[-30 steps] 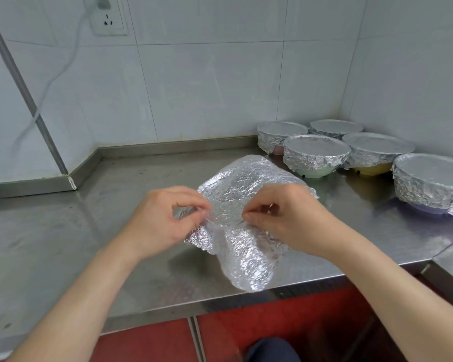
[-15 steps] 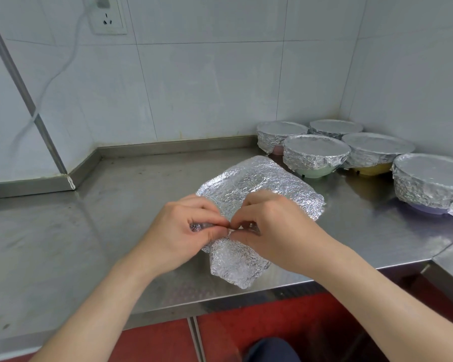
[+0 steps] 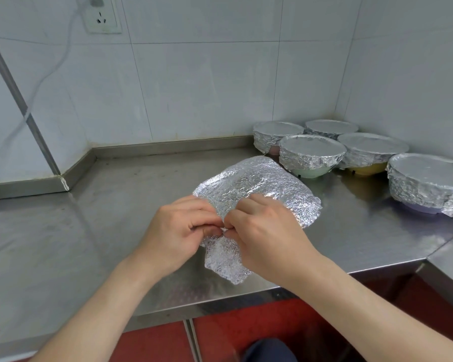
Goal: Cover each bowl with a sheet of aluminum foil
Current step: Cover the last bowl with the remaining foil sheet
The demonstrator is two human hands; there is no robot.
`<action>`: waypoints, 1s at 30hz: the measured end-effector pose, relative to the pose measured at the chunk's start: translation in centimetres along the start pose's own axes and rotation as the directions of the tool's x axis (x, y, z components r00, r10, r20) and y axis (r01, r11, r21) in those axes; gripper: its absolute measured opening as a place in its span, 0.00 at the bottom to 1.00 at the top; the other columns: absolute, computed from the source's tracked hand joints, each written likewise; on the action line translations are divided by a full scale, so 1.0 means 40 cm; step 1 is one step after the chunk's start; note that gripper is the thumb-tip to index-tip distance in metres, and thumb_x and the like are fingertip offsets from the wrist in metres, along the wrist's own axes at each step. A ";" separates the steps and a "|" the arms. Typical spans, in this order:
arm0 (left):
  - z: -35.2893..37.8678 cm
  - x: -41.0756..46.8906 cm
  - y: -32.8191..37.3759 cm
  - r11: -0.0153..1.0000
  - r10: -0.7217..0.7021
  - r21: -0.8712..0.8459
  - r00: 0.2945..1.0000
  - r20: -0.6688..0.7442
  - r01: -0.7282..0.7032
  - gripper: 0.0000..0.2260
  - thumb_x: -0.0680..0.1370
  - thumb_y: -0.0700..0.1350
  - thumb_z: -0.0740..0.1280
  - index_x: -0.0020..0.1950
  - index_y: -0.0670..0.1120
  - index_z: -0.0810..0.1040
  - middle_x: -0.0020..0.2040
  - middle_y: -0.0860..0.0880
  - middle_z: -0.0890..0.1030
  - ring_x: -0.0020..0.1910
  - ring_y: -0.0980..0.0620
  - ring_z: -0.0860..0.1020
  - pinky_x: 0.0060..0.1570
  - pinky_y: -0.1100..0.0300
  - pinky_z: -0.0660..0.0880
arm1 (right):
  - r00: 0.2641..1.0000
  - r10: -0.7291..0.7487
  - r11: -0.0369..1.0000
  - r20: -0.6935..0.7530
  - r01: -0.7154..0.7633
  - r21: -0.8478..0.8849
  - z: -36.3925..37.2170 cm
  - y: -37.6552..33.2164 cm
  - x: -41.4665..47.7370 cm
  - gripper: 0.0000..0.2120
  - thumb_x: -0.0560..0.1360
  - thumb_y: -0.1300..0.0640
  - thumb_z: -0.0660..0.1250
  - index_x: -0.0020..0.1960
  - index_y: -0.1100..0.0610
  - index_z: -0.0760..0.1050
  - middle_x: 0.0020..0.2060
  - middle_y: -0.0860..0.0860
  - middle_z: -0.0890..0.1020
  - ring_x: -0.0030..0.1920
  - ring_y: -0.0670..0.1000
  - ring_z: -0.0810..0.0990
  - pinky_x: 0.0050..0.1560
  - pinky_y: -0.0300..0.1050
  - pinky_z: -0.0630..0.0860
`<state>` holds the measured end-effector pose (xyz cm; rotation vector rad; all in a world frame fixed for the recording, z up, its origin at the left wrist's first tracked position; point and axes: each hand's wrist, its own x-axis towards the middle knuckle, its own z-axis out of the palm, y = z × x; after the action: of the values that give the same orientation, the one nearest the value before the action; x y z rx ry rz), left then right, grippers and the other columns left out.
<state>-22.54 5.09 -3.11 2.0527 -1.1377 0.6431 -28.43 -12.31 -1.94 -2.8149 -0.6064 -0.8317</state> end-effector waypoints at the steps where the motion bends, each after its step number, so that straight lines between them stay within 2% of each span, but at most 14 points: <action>1: -0.006 0.003 -0.002 1.000 -0.007 -0.019 1.000 0.012 0.007 0.06 0.68 0.41 0.74 0.41 0.50 0.83 0.39 0.56 0.80 0.40 0.56 0.77 0.43 0.58 0.74 | 1.000 0.014 1.000 0.004 -0.014 0.003 -0.004 -0.007 0.001 0.09 0.61 0.58 0.78 0.35 0.55 0.78 0.30 0.50 0.76 0.33 0.55 0.75 0.33 0.42 0.66; 4: -0.041 0.014 -0.012 0.993 -0.083 -0.076 0.990 0.117 0.093 0.06 0.67 0.44 0.74 0.42 0.52 0.85 0.39 0.57 0.82 0.42 0.56 0.79 0.46 0.57 0.75 | 0.998 0.028 0.998 0.053 -0.031 0.063 -0.031 -0.020 0.010 0.08 0.72 0.48 0.71 0.44 0.52 0.80 0.38 0.50 0.78 0.42 0.54 0.77 0.40 0.45 0.67; 6: -0.066 0.017 -0.022 0.987 -0.146 -0.045 0.975 0.165 0.156 0.07 0.67 0.50 0.75 0.44 0.54 0.86 0.42 0.59 0.83 0.46 0.58 0.80 0.51 0.60 0.75 | 0.984 0.099 0.977 0.147 -0.125 0.176 -0.068 0.003 0.017 0.11 0.77 0.44 0.64 0.52 0.49 0.80 0.46 0.48 0.76 0.48 0.50 0.74 0.48 0.47 0.70; 9: -0.081 0.014 -0.019 0.983 -0.169 -0.046 0.977 0.133 0.177 0.12 0.67 0.58 0.71 0.47 0.55 0.86 0.46 0.61 0.83 0.50 0.60 0.79 0.54 0.66 0.73 | 0.976 0.133 0.946 0.172 -0.177 0.271 -0.098 0.048 0.022 0.09 0.77 0.48 0.65 0.50 0.50 0.82 0.46 0.47 0.76 0.47 0.46 0.73 0.50 0.44 0.70; 12: -0.054 0.015 0.007 0.978 -0.167 -0.107 0.981 0.098 0.177 0.09 0.68 0.56 0.73 0.43 0.54 0.86 0.42 0.60 0.83 0.47 0.59 0.79 0.49 0.68 0.72 | 0.965 0.112 0.936 0.237 -0.183 0.302 -0.101 0.061 0.020 0.07 0.76 0.50 0.69 0.47 0.51 0.85 0.44 0.49 0.79 0.44 0.44 0.73 0.46 0.39 0.67; 15: -0.025 0.012 0.018 0.977 -0.166 -0.117 0.981 0.098 0.177 0.05 0.66 0.53 0.76 0.40 0.56 0.86 0.40 0.59 0.82 0.46 0.56 0.78 0.47 0.68 0.71 | 0.962 0.074 0.939 0.261 -0.155 0.307 -0.094 0.056 0.015 0.06 0.74 0.50 0.71 0.48 0.49 0.85 0.44 0.49 0.79 0.44 0.46 0.76 0.48 0.42 0.71; 20: -0.016 0.007 0.009 0.978 -0.147 -0.139 0.986 0.075 0.157 0.06 0.67 0.51 0.77 0.42 0.55 0.87 0.39 0.57 0.81 0.45 0.56 0.77 0.46 0.69 0.70 | 0.983 0.018 0.966 0.181 -0.064 0.250 -0.077 0.046 0.006 0.06 0.73 0.49 0.71 0.45 0.50 0.84 0.41 0.50 0.80 0.42 0.49 0.77 0.45 0.48 0.73; 26: -0.001 0.005 0.003 0.999 -0.016 -0.042 0.998 0.056 0.018 0.05 0.69 0.48 0.74 0.45 0.52 0.86 0.39 0.59 0.79 0.42 0.60 0.74 0.44 0.66 0.70 | 0.991 -0.064 0.996 0.115 0.056 0.076 -0.051 0.037 -0.005 0.05 0.71 0.50 0.70 0.40 0.50 0.83 0.35 0.49 0.79 0.37 0.55 0.78 0.39 0.48 0.74; 30: 0.011 0.002 0.010 0.997 0.069 0.040 0.996 0.048 -0.071 0.04 0.73 0.46 0.72 0.43 0.47 0.85 0.40 0.57 0.79 0.42 0.57 0.74 0.44 0.64 0.71 | 0.996 -0.085 0.996 0.034 0.086 -0.009 -0.027 0.034 -0.010 0.05 0.65 0.54 0.76 0.36 0.53 0.81 0.31 0.49 0.77 0.32 0.54 0.77 0.35 0.46 0.72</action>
<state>-22.80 4.54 -3.20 2.0798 -1.2370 0.6613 -28.68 -13.94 -1.29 -2.8351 -0.7342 -0.8055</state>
